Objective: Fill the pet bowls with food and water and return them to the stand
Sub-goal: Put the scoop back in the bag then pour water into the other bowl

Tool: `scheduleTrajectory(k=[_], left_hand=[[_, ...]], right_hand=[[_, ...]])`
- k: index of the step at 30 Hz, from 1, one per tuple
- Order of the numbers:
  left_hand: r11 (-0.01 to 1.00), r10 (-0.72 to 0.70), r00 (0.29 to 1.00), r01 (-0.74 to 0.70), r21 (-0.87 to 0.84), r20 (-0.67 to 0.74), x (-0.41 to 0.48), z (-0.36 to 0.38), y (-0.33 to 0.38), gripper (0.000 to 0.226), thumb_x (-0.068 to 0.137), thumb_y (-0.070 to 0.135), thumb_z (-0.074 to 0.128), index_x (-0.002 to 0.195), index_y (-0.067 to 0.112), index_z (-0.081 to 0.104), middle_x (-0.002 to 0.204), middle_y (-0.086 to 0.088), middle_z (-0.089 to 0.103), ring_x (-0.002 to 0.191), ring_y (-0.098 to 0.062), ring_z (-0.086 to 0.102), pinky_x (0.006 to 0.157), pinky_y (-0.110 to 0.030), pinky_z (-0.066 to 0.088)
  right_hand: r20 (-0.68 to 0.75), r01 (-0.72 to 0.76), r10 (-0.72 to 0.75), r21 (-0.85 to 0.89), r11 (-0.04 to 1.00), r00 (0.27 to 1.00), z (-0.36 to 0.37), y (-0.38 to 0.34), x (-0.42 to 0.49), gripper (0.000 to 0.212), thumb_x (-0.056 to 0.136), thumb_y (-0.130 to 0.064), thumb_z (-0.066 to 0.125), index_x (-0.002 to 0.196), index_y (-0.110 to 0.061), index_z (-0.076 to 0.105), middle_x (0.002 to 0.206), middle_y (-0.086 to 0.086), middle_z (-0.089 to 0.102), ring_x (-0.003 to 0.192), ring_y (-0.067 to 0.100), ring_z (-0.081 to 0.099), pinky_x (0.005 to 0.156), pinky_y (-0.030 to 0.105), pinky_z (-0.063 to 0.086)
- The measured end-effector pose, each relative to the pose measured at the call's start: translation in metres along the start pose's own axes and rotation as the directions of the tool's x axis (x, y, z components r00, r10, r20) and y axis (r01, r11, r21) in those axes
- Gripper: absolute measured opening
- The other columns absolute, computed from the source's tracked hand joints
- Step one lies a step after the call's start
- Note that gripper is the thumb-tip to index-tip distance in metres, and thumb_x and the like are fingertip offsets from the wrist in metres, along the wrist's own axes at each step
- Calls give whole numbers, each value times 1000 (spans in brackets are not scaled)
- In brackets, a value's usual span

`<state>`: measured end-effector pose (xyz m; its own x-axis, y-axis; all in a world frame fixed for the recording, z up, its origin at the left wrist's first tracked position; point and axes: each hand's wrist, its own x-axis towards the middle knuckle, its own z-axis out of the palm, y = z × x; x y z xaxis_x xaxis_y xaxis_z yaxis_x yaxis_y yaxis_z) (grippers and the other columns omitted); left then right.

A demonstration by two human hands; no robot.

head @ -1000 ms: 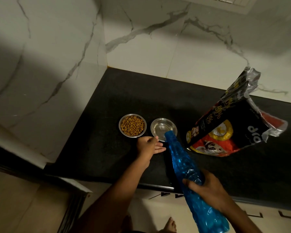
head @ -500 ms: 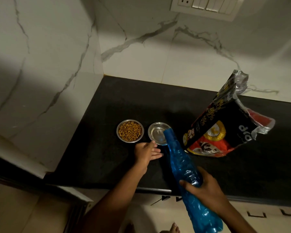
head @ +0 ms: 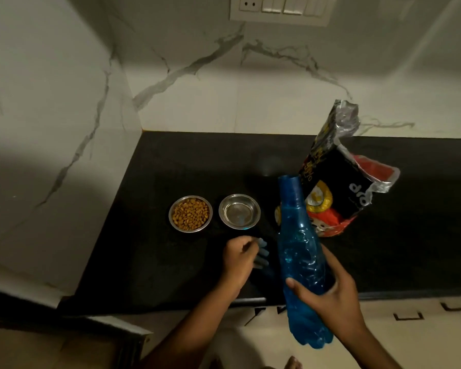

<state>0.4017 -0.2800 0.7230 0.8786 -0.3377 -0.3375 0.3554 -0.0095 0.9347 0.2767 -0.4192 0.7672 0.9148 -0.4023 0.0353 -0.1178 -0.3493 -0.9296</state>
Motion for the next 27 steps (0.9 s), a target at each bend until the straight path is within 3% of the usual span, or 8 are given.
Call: scheduleTrajectory(k=[5,8,11,16,18,21,23,27], left_hand=[[993,85,993,-90,73,78,-7,34,6,15,93,5,58,85,13,67,74,-6,71,56,-14,67,52,-23,51],[978,166,982,-176,116,91,-10,57,10,11,91,9,62,82,11,68,73,-6,71,57,-14,67,52,-23,51],[936,289,951,-305,175,115,-13,83,12,14,86,20,66,82,7,70,75,-9,72,66,-24,70,57,-36,56],[894,398,914,-406,190,81,-14,129,11,13,79,31,60,72,24,69,73,-1,71,65,-23,69,57,-43,56],[900,398,916,-401,170,50,-13,145,10,23,76,38,59,75,18,70,76,-2,72,69,-22,70,57,-42,58],[893,409,910,-414,177,62,-6,172,9,25,78,37,61,82,15,73,83,1,74,78,-19,71,66,-43,60],[888,414,907,-422,183,82,0,189,7,22,80,33,63,90,17,74,90,4,75,86,-15,70,74,-40,60],[895,412,911,-410,175,24,13,221,4,23,83,21,65,103,12,72,101,0,74,94,-11,69,81,-24,56]], right_hand=[[-136,106,-99,46,993,986,-23,-4,-6,88,54,-42,89,132,-39,47,123,-36,58,117,-11,55,94,5,43],[-178,125,-114,55,991,977,-45,3,-7,92,51,-45,85,134,-30,50,124,-34,58,118,-9,54,95,5,43],[-201,136,-123,47,990,972,-71,10,-5,99,49,-47,86,138,-22,49,128,-31,57,122,-7,52,100,8,41],[-264,121,-100,66,990,959,-115,19,14,93,49,-40,95,124,-47,41,117,-41,54,113,-19,49,89,-1,39],[-274,117,-95,66,991,957,-134,25,29,94,50,-25,95,121,-50,38,117,-35,52,110,-24,47,86,0,40],[-248,151,-136,44,988,959,-162,39,63,94,52,-9,93,125,-36,40,120,-26,48,108,-27,46,85,-4,38],[-225,172,-161,30,985,961,-176,50,87,96,50,-11,94,128,-26,40,122,-20,50,112,-21,48,89,-1,39],[-202,194,-181,45,980,962,-195,68,129,95,51,-19,95,128,-27,40,123,-14,52,116,-7,51,97,12,45]])
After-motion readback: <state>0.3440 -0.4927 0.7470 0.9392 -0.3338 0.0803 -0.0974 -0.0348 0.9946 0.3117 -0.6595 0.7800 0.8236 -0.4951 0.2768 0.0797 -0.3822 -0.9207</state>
